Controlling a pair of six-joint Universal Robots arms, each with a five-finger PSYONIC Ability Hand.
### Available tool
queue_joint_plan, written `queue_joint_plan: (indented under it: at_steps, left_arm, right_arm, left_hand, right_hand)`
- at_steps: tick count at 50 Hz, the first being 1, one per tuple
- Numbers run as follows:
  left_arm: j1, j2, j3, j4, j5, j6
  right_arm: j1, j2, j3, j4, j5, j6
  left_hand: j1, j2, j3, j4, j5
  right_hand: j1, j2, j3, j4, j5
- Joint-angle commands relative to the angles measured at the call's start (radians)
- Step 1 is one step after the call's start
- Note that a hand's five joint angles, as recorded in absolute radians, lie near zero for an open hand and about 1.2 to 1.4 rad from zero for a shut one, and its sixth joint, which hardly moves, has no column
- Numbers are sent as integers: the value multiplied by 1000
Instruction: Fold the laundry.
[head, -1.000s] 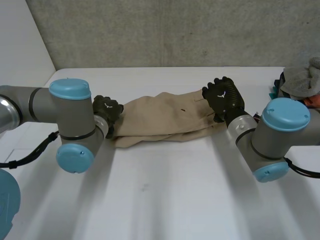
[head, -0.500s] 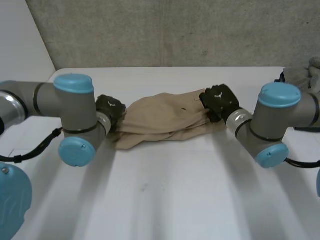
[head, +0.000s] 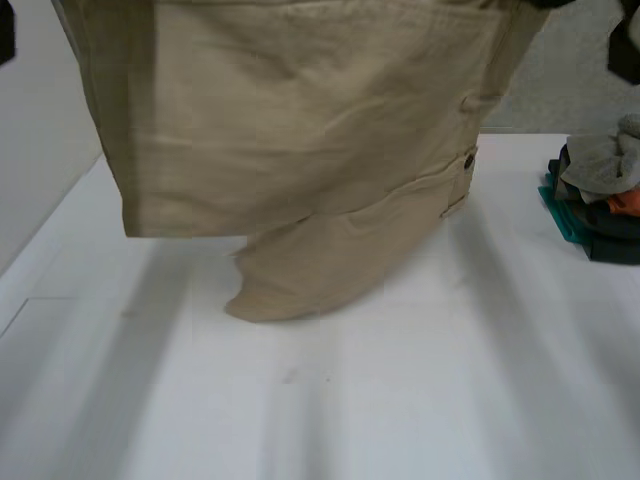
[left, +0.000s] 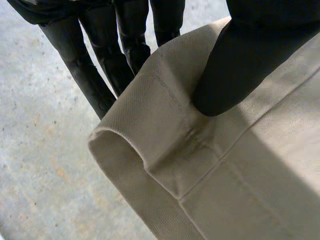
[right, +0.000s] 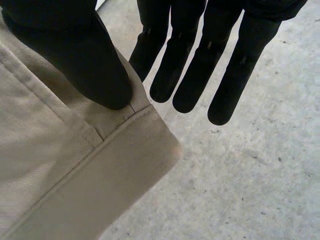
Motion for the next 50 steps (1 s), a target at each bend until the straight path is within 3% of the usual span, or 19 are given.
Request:
queue_joint_plan:
  at_steps: [1,6,14,18,23,25,26,27,29,34,41,45,50]
  left_arm:
    - [14,-24,115,-99,39,-106]
    - [37,-167,215,-99,28,-102]
    - [48,-568,503,-81,10,-67]
    - [46,-749,650,-23,25,-50]
    - [48,-917,796,100,19,-62]
    - [49,-948,827,140,15,-76]
    - [48,-966,839,168,15,-94]
    - [46,-969,839,177,15,-106]
    - [46,-968,830,191,19,-131]
    - [49,-924,760,208,10,-195]
    - [52,-792,596,177,-53,-175]
    - [52,-643,404,100,-68,-165]
    - [45,-468,146,-27,-28,-168]
  right_arm:
    - [19,8,-113,191,-9,48]
    - [53,123,-171,200,43,45]
    - [99,384,-315,168,211,37]
    - [137,533,-377,-22,287,3]
    - [172,707,-400,-425,359,-96]
    - [177,748,-406,-520,364,-132]
    - [178,763,-407,-557,363,-146]
    - [189,789,-412,-588,356,-181]
    - [205,807,-421,-585,355,-210]
    - [199,788,-417,-480,366,-216]
    - [146,677,-389,-302,361,-129]
    - [99,549,-320,-99,283,-124]
    - [42,427,-205,100,177,-126]
  left_hand:
    - [230,201,207,200,231]
    - [230,201,207,200,231]
    - [230,201,207,200,231]
    - [230,201,207,200,231]
    - [230,201,207,200,231]
    - [-84,-113,-108,-114,-84]
    - [-490,-519,-513,-520,-490]
    - [-675,-704,-698,-705,-674]
    - [-991,-1020,-1014,-1021,-991]
    - [-991,-1020,-1014,-1021,-991]
    - [-991,-1020,-1014,-1021,-991]
    - [-991,-1020,-1014,-1021,-991]
    - [-991,-1020,-1014,-1021,-991]
  right_hand:
    - [274,226,218,209,223]
    - [274,226,218,209,223]
    - [274,226,218,209,223]
    - [274,226,218,209,223]
    - [274,226,218,209,223]
    - [274,226,218,209,223]
    - [270,223,215,206,220]
    - [-282,-330,-338,-346,-333]
    - [-922,-969,-977,-986,-972]
    - [-948,-996,-1004,-1012,-999]
    - [-948,-996,-1004,-1012,-999]
    - [-948,-996,-1004,-1012,-999]
    - [-948,-996,-1004,-1012,-999]
